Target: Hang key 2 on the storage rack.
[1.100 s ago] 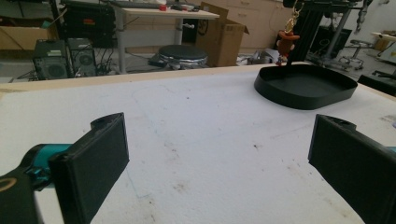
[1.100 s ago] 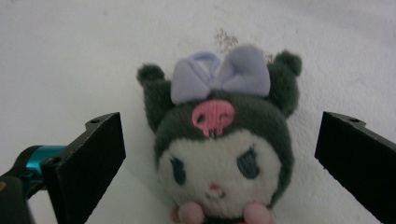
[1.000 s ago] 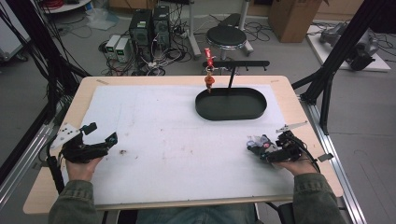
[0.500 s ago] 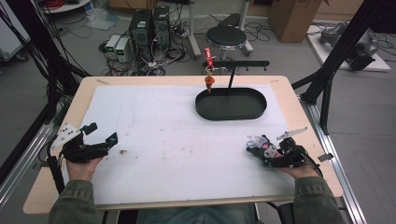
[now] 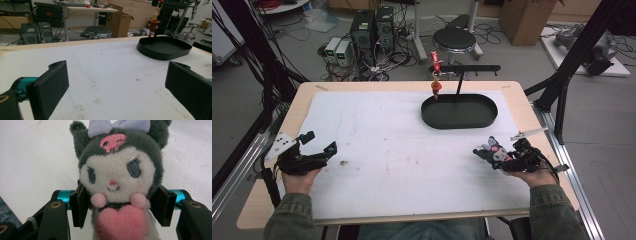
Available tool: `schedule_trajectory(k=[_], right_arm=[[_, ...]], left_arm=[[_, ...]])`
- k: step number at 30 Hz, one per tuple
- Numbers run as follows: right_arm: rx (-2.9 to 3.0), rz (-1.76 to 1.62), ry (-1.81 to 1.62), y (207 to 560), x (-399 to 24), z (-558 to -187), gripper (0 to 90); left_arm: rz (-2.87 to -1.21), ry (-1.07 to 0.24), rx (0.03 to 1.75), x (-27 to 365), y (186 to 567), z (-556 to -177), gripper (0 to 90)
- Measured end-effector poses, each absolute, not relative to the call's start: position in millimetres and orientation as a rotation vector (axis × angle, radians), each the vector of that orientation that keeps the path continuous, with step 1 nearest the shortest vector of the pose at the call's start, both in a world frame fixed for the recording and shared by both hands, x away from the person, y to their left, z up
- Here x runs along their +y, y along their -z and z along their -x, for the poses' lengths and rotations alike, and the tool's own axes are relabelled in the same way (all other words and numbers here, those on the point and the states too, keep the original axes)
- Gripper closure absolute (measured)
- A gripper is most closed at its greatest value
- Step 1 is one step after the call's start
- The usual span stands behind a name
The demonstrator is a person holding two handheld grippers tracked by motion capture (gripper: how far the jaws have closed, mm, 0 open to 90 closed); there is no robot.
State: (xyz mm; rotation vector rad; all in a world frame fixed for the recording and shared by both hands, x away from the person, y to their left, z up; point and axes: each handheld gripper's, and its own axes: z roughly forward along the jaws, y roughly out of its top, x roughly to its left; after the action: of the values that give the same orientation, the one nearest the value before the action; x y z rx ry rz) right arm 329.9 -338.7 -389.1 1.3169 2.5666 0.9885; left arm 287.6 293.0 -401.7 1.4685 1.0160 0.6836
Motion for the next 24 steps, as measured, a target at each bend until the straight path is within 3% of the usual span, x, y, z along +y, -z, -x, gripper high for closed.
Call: schedule_trajectory(k=[24], right_arm=[[2.579,-1.305,-1.045,359.1,-314.8,-351.3,40.0]], left_arm=[[-1.466,-0.684,1.015,293.9,401.7,-287.8,5.3]])
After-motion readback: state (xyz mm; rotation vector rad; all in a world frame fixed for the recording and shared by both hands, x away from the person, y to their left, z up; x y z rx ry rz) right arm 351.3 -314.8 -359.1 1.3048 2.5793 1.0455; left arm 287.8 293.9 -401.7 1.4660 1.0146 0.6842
